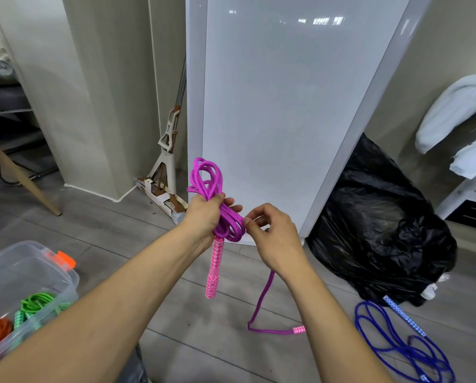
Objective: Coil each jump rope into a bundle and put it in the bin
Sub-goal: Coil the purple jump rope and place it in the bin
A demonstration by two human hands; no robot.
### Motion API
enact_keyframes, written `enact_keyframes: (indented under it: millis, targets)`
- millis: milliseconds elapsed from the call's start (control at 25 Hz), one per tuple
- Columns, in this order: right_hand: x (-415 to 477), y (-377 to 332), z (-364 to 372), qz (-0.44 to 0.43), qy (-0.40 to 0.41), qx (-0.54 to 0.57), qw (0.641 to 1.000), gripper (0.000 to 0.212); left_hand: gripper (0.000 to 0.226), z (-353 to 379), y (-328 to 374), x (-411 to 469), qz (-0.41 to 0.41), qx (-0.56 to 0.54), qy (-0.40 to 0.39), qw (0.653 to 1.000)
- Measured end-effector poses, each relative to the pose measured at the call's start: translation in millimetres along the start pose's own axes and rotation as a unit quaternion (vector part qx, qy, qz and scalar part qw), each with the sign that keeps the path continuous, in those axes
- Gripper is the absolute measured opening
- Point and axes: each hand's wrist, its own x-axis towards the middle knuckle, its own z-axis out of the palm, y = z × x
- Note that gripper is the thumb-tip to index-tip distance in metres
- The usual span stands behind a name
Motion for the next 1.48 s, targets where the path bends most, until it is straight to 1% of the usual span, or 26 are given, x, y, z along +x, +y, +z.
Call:
enact_keyframes:
  millis: [80,200,280,360,400,480,560,640,680,720,760,800,840,880,960,1040,1080,1160,1280,1400,1480]
  targets:
    - [-1,0,-3,-0.002,-0.011,0.006,1.0,0.008,0.016,-5,6,6,0.014,-0.047,0.013,0.999]
    - [-3,-3,-6,-0.006,-0.058,0.03,0.998,0.007,0.019,-7,8,8,0.009,-0.074,0.015,0.997]
    - [-3,-5,-9,-0.016,-0.098,0.035,0.994,0.005,0.016,-7,9,9,-0.008,-0.089,0.021,0.996]
    - [-4,-4,-12,-0.022,-0.143,0.021,0.989,0.008,0.012,-11,13,11,-0.006,-0.084,0.037,0.996]
    - [-4,-3,-15,-0.019,-0.168,0.008,0.986,0.01,0.009,-14,15,14,0.015,-0.056,0.05,0.997]
    - [-4,1,-21,0.004,-0.216,-0.023,0.976,0.015,0.006,-23,16,23,0.087,0.053,0.077,0.992]
    - [-4,7,-28,0.045,-0.245,-0.059,0.967,0.022,0.014,-33,20,29,0.17,0.189,0.108,0.961]
    - [-2,13,-35,0.081,-0.227,-0.087,0.967,0.03,0.014,-38,24,30,0.234,0.3,0.128,0.916]
    - [0,16,-38,0.085,-0.19,-0.109,0.972,0.034,0.014,-38,25,27,0.252,0.336,0.13,0.898]
    - [2,18,-39,0.077,-0.136,-0.137,0.978,0.036,0.016,-37,26,26,0.258,0.363,0.126,0.886]
    - [4,19,-39,0.058,-0.08,-0.16,0.982,0.036,0.018,-35,25,24,0.256,0.384,0.111,0.88]
    - [5,17,-39,0.035,-0.041,-0.163,0.985,0.034,0.018,-33,23,22,0.249,0.402,0.085,0.877]
    - [5,15,-38,0.016,-0.026,-0.146,0.989,0.03,0.016,-30,20,20,0.239,0.42,0.052,0.874]
    - [4,11,-36,0.002,-0.032,-0.119,0.992,0.028,0.013,-27,17,17,0.227,0.433,0.019,0.872]
    - [3,5,-32,-0.01,-0.06,-0.076,0.995,0.026,0.012,-22,14,7,0.193,0.43,-0.043,0.881]
    - [2,5,-30,-0.015,-0.074,-0.057,0.996,0.026,0.019,-16,11,-3,0.179,0.413,-0.098,0.887]
    - [3,6,-30,-0.017,-0.078,-0.052,0.995,0.026,0.022,-12,10,-8,0.18,0.412,-0.119,0.885]
    - [3,6,-29,-0.021,-0.09,-0.041,0.995,0.025,0.022,-8,8,-14,0.184,0.411,-0.152,0.88]
    - [1,3,-28,-0.03,-0.107,-0.018,0.994,0.023,0.01,-5,0,-17,0.191,0.407,-0.199,0.871]
    - [0,3,-26,-0.033,-0.107,0.005,0.994,0.023,0.017,-4,-4,-20,0.205,0.402,-0.233,0.861]
    - [1,7,-26,-0.024,-0.093,-0.003,0.995,0.025,0.021,-4,-1,-22,0.197,0.427,-0.247,0.848]
